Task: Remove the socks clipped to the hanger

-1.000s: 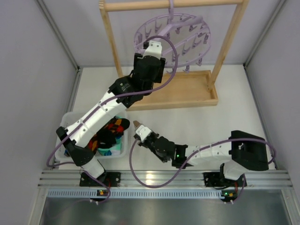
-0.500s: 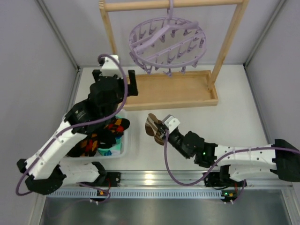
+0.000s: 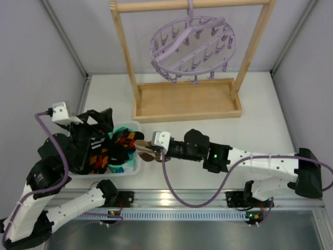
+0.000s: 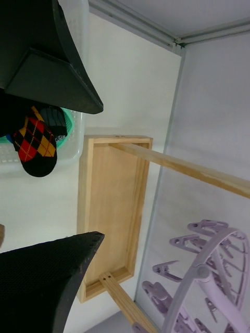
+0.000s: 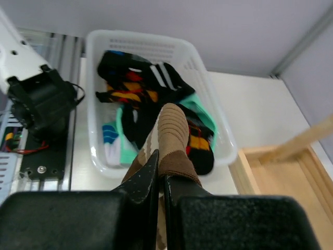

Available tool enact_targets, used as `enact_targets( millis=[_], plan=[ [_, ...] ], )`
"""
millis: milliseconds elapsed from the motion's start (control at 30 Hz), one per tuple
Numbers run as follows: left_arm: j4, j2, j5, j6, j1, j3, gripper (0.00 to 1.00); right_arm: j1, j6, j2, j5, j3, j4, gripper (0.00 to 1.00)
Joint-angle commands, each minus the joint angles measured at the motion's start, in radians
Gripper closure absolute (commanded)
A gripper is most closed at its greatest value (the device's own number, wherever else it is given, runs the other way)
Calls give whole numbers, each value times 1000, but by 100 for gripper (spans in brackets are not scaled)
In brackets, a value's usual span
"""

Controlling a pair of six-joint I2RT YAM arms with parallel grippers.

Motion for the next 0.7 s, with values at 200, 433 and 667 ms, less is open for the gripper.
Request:
enact_targets(
  millis=[200,433,667],
  plan=[
    [33,9,-261,-6,2,71,2,-81,7,434,-668,540,-92,100],
    [31,-12,-302,-9,2,79,2,-138,218,849,-754,845,-51,100],
    [31,-29,-328,8,2,55,2,-192,363,1092,-459,929,12,98]
  ],
)
